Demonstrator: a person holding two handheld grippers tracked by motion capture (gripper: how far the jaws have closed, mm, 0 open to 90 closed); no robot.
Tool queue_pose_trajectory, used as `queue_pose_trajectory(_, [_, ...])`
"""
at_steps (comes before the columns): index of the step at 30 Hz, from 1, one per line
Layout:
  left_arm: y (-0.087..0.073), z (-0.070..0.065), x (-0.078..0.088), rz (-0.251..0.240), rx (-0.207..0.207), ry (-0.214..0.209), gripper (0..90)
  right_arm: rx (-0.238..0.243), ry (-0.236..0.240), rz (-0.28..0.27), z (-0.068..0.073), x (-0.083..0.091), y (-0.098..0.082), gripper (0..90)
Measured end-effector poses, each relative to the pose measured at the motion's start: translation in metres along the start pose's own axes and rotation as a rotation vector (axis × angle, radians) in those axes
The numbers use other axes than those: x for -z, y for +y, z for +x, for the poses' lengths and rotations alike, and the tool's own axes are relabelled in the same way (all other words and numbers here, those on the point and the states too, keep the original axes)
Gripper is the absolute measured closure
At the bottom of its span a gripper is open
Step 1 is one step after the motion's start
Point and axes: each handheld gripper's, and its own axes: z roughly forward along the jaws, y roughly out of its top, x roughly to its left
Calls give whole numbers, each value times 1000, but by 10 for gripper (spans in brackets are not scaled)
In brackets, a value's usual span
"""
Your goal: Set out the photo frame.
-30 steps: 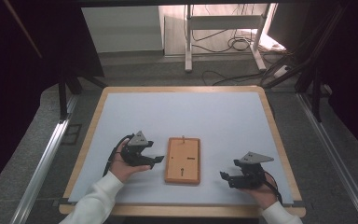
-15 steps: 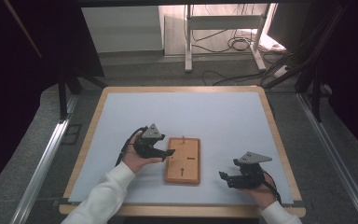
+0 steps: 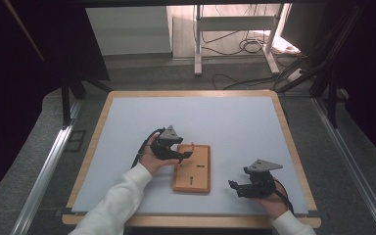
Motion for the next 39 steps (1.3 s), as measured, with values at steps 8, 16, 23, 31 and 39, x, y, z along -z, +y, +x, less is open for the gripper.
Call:
queue_pose_trajectory(8, [3,-3,-15,-1,-26,8,335,-1,-4,6,0,-1,0,204])
queue_pose_trajectory(16, [8,-2,-27,-3,-59,9,459,-1,-7,8,-1,-1,0,204])
queue_pose_trajectory(23, [7,2,-29,-21,-50,-10,638,-5,-39,-10,-1,0,0,211])
queue_pose_trajectory(31, [6,2,-32,-21,-51,-12,737,-1,-35,-15,0,0,0,212])
queue_pose_trajectory(39, [6,2,-34,-13,-42,-16,842,34,-25,-14,5,0,2,211])
